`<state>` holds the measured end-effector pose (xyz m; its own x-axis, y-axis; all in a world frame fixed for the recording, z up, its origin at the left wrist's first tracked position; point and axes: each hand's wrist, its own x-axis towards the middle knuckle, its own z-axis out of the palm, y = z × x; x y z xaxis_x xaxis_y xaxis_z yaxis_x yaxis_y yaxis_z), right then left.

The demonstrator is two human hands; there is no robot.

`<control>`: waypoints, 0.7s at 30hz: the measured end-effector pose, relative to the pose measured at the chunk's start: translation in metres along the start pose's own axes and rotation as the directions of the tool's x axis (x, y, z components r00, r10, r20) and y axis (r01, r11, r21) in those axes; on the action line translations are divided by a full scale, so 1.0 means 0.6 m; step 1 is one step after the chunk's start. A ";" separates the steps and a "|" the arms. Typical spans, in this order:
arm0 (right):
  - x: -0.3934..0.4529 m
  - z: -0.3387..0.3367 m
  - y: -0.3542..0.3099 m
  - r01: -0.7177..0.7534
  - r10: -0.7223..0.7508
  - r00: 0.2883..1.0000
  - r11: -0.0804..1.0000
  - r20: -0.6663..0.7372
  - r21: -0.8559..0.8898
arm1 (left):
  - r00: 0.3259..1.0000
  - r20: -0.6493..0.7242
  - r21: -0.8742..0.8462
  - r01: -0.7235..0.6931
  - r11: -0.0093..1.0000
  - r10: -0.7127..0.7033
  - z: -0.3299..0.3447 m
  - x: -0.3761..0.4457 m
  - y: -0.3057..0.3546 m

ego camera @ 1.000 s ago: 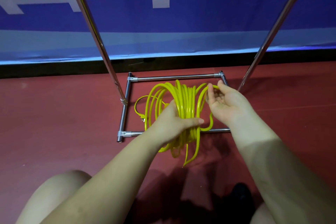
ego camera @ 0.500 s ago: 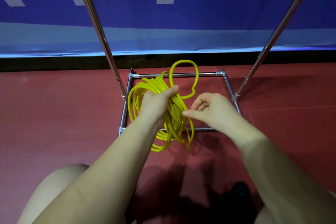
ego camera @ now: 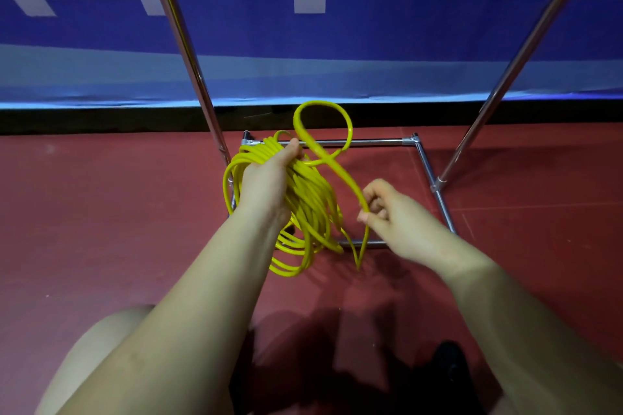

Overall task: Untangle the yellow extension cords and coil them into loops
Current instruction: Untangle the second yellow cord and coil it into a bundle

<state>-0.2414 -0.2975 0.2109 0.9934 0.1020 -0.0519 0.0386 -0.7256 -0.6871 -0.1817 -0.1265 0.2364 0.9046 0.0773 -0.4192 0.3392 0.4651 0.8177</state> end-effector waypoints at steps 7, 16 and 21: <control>0.005 -0.045 -0.012 -0.010 0.156 0.949 0.886 -0.276 0.464 | 0.988 0.152 0.149 -0.029 0.988 0.007 0.002 -0.008 -0.015; 0.012 -0.063 -0.028 -0.195 0.480 0.877 0.363 -0.003 0.911 | 0.892 0.448 0.381 -0.125 0.916 -0.064 0.016 -0.039 -0.031; 0.023 -0.053 -0.025 -0.195 0.523 0.852 0.306 0.007 0.932 | 0.828 0.550 0.445 -0.182 0.877 -0.107 0.025 -0.050 -0.056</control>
<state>-0.2248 -0.3071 0.2436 0.8663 -0.2878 -0.4082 -0.2823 0.3922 -0.8755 -0.2161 -0.1578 0.2277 0.8547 -0.4712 -0.2179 0.2476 0.0012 0.9689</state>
